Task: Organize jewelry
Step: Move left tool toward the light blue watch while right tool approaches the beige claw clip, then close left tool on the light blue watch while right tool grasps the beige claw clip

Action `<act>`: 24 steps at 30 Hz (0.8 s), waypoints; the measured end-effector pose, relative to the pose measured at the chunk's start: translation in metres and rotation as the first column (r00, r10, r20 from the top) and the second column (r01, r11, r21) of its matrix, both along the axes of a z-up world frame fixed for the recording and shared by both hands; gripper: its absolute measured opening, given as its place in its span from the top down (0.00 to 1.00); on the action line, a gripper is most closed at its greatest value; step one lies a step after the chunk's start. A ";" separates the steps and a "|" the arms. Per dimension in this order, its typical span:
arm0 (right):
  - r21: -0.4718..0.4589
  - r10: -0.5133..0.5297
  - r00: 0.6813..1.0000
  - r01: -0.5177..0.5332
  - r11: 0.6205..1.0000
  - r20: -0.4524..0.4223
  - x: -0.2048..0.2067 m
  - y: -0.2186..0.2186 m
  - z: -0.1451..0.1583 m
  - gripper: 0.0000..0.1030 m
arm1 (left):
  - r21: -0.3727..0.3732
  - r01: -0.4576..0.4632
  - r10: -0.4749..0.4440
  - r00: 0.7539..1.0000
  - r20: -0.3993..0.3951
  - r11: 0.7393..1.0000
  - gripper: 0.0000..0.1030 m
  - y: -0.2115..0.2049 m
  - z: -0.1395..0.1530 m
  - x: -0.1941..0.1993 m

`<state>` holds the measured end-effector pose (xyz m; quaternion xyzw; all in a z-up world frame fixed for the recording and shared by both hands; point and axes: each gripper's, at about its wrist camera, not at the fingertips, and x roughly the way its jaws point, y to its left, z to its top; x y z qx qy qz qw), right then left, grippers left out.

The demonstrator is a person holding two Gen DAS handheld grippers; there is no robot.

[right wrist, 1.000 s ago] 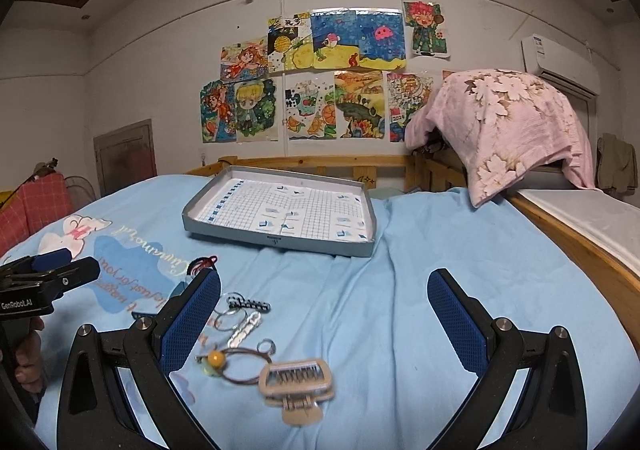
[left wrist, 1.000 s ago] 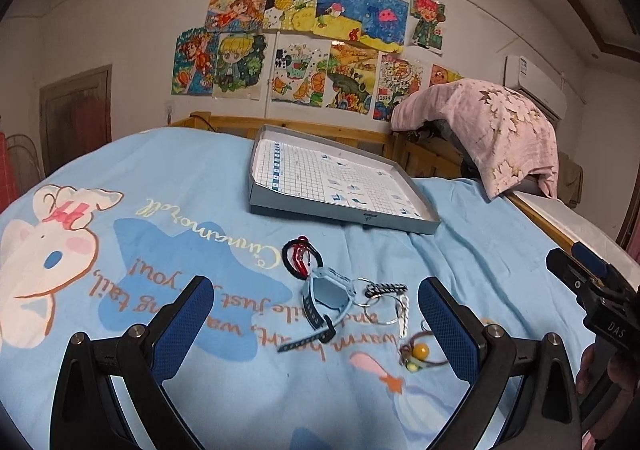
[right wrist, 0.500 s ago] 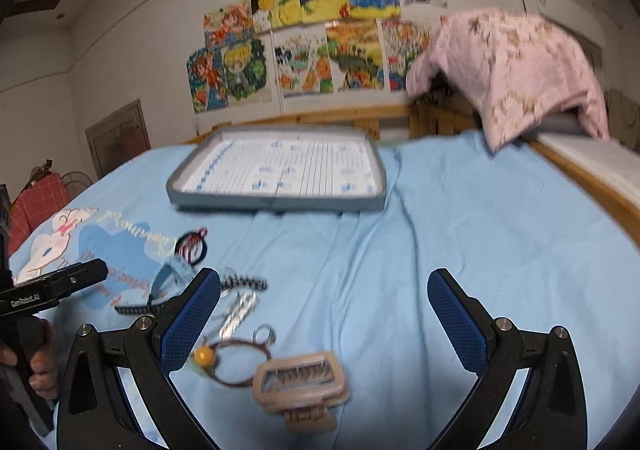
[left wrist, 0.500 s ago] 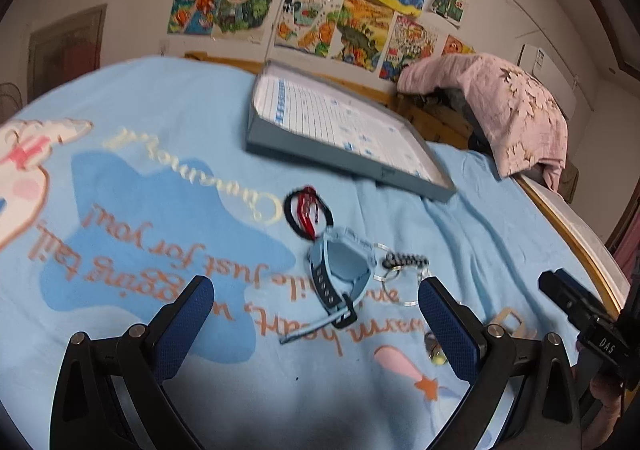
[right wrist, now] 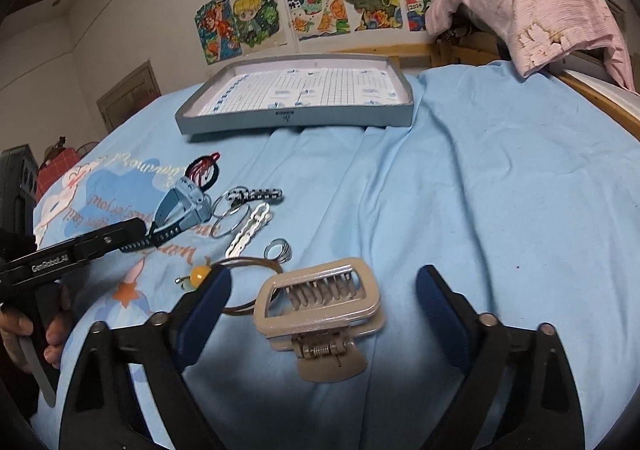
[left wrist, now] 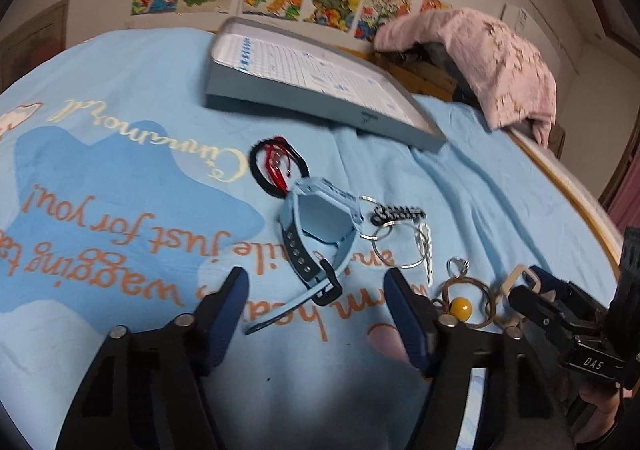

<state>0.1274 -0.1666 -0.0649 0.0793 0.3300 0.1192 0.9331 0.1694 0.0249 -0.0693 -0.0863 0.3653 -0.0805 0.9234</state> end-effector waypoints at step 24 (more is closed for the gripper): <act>-0.029 0.038 0.997 -0.040 0.999 -0.064 0.000 0.011 -0.015 0.39 | 0.066 0.027 -0.025 0.999 -0.031 0.997 0.79 -0.012 -0.020 0.023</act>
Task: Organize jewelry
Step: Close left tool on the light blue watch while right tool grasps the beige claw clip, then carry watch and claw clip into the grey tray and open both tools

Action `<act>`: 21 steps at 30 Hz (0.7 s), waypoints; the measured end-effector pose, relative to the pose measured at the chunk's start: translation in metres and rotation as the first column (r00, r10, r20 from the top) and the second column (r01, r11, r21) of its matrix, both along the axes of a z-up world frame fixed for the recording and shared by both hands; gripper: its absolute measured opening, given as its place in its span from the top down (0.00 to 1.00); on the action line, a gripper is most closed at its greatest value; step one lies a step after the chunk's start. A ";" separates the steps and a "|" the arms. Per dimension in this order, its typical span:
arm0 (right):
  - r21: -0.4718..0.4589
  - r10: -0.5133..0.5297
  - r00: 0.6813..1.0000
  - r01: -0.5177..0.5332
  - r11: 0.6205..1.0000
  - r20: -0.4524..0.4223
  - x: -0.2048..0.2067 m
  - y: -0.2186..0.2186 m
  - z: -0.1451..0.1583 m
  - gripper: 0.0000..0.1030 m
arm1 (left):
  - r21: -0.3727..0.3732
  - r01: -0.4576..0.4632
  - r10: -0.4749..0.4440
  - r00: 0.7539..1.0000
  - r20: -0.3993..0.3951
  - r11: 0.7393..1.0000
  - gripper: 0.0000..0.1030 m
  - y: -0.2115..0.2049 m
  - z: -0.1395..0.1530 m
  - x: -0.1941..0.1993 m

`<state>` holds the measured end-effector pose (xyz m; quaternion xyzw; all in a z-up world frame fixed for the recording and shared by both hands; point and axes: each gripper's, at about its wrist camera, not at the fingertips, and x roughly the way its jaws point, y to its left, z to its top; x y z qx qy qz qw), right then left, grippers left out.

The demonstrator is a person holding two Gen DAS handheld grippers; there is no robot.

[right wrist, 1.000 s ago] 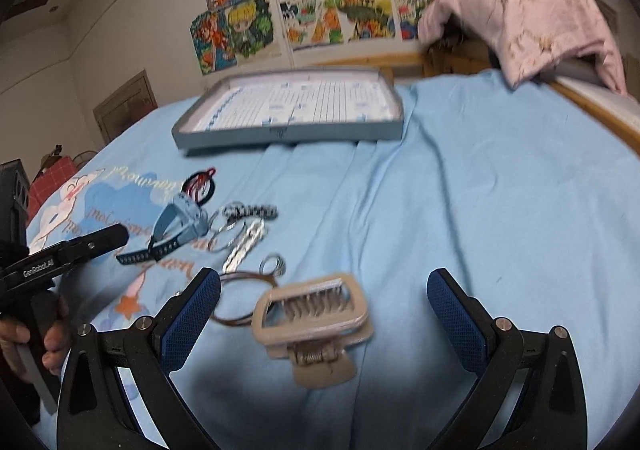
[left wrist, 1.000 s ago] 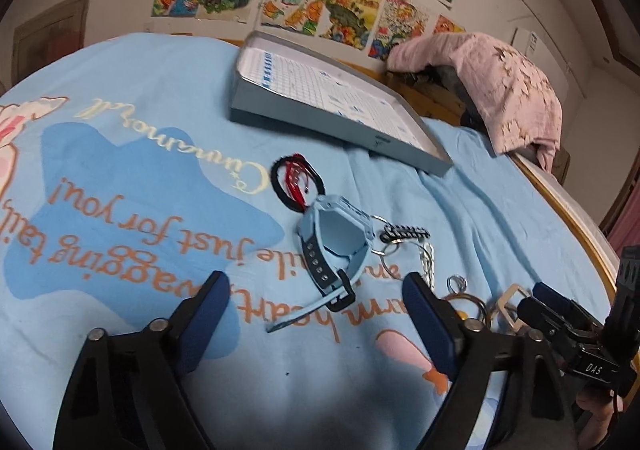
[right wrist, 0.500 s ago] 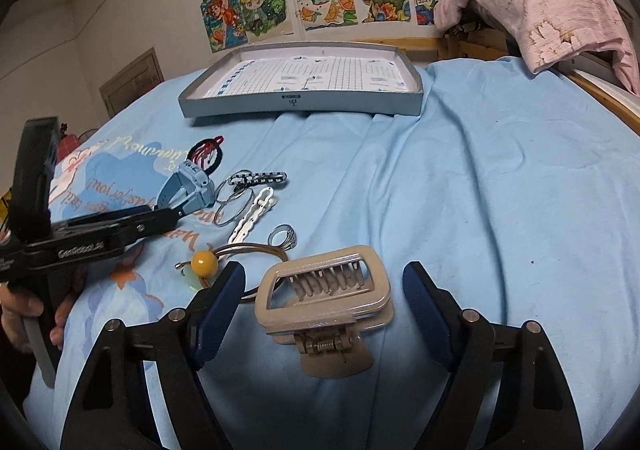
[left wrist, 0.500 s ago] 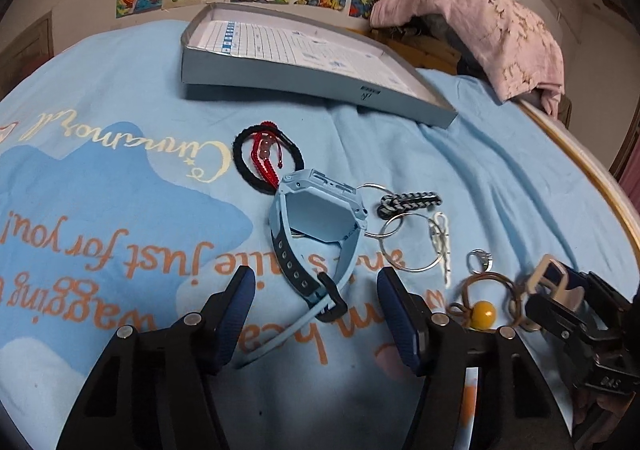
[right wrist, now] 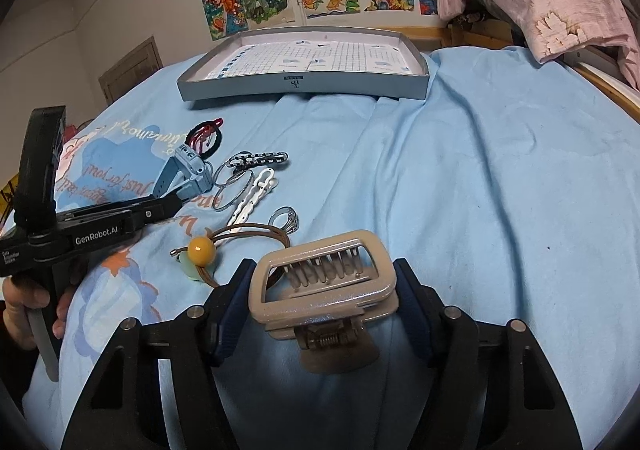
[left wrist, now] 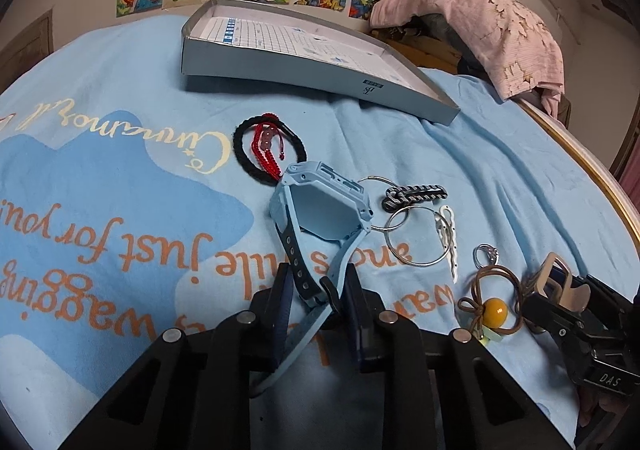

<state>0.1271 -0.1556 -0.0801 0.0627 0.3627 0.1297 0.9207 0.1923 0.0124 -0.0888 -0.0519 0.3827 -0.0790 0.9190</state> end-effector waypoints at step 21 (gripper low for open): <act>0.056 -0.011 0.998 0.007 0.998 0.062 0.004 -0.008 0.008 0.40 | -0.023 0.147 -0.142 0.979 0.148 0.989 0.85 -0.015 0.042 -0.037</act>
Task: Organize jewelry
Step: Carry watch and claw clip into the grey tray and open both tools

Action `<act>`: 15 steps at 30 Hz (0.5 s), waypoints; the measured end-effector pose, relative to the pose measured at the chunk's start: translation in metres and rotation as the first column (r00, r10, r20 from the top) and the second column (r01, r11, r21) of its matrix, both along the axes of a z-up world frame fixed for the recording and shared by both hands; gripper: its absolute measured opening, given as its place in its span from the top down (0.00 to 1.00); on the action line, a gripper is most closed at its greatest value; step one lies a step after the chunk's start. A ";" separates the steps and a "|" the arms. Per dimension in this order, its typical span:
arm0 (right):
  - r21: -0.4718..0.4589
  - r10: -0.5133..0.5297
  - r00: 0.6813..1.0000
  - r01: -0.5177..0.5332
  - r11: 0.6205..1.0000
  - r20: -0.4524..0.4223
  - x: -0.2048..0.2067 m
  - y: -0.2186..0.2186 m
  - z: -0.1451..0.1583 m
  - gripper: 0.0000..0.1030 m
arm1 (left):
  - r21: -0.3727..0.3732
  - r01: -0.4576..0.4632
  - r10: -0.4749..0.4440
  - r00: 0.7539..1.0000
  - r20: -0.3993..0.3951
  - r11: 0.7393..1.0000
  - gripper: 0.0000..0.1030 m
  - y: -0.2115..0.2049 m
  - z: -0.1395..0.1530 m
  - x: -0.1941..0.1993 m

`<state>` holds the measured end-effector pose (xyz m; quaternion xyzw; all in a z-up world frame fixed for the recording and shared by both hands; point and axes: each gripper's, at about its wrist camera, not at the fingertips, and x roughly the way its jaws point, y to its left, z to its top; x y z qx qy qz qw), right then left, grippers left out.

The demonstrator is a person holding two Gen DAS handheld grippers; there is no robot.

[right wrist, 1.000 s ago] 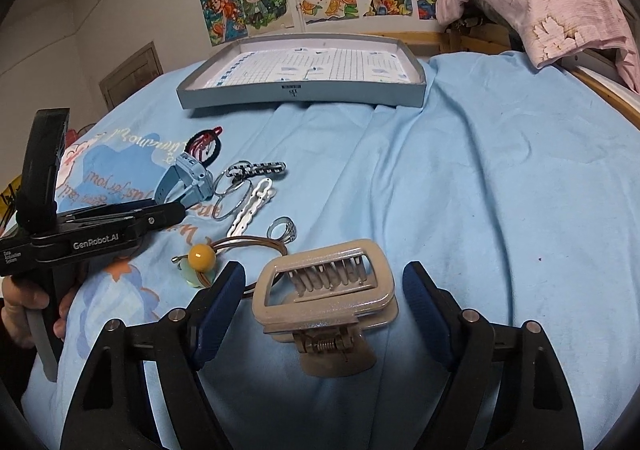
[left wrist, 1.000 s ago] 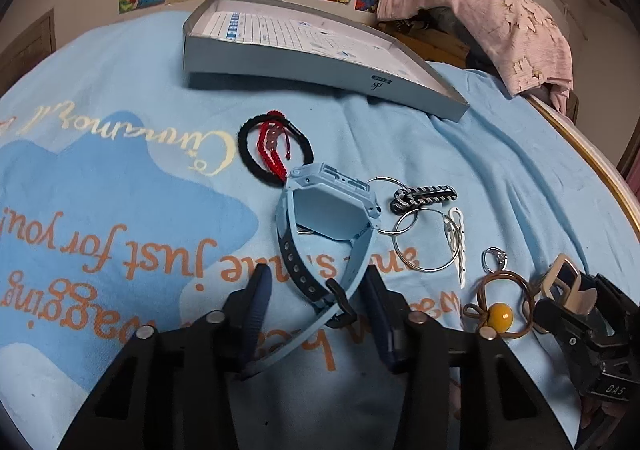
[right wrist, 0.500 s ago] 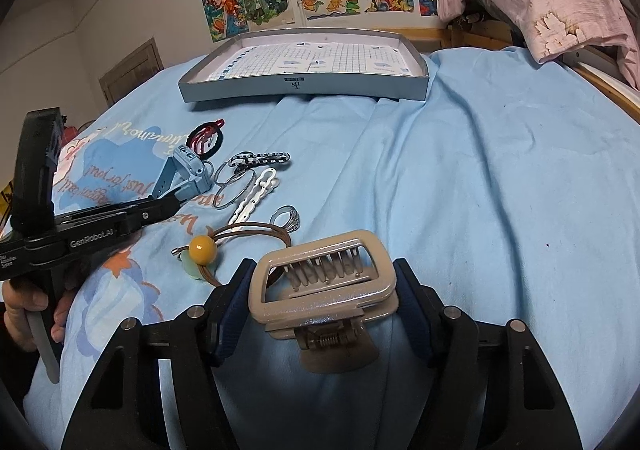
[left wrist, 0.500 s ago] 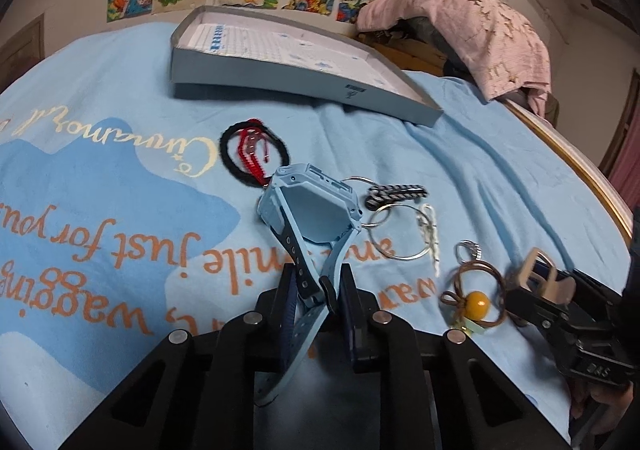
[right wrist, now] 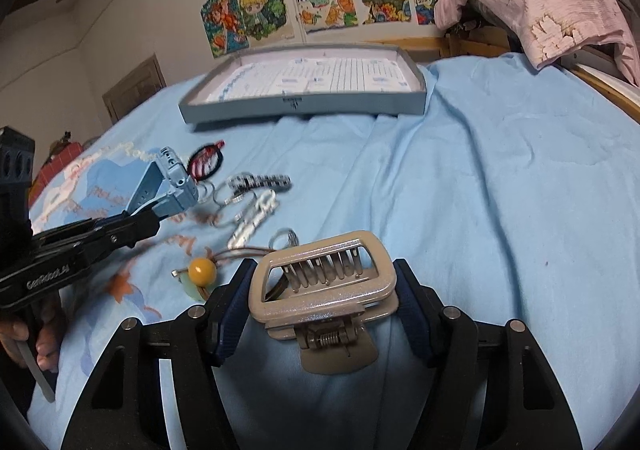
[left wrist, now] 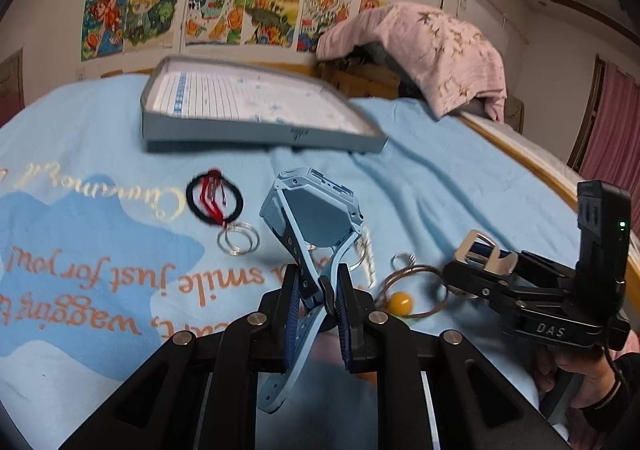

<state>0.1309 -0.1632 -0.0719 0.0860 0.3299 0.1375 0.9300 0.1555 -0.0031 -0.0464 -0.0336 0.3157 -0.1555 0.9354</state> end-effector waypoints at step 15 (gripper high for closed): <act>0.069 0.062 0.987 -0.073 0.995 0.148 0.136 0.035 0.076 0.40 | -0.053 -0.166 0.170 0.982 0.082 0.985 0.85 0.051 0.062 0.118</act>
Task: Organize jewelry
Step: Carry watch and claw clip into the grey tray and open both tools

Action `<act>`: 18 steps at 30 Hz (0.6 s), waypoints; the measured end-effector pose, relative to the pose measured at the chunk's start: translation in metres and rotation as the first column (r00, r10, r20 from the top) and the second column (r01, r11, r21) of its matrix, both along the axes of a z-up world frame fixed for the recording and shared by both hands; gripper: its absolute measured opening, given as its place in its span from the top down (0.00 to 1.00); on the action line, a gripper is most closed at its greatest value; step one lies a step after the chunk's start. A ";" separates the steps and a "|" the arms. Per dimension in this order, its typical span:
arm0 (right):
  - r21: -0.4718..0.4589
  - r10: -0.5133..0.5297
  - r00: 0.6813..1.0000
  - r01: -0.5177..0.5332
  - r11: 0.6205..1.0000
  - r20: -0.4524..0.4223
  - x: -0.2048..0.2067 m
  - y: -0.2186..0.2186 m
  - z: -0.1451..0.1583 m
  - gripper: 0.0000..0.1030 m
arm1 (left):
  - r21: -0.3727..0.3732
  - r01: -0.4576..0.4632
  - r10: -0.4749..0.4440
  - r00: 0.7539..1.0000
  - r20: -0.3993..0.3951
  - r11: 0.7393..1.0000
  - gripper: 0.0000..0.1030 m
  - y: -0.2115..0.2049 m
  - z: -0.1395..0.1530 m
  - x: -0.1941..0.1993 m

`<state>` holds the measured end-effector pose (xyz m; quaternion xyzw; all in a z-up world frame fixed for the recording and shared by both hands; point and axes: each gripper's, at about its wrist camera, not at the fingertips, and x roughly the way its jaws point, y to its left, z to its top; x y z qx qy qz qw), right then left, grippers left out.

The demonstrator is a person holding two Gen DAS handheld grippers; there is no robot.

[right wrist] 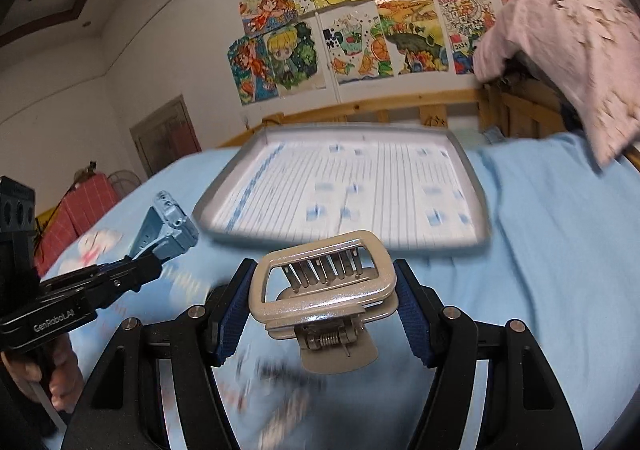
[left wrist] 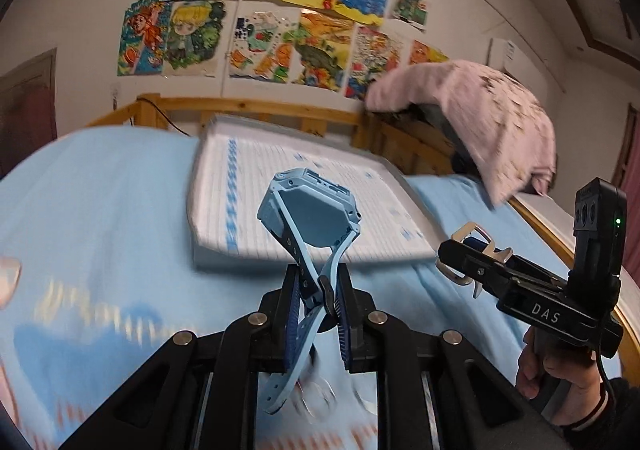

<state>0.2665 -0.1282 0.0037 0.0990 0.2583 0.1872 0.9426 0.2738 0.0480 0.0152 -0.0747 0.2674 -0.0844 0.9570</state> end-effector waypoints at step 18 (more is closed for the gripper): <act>0.032 -0.040 0.987 0.045 0.998 -0.155 0.156 0.042 -0.054 0.39 | 0.046 -0.038 0.044 0.990 -0.132 0.998 0.77 0.002 -0.049 0.108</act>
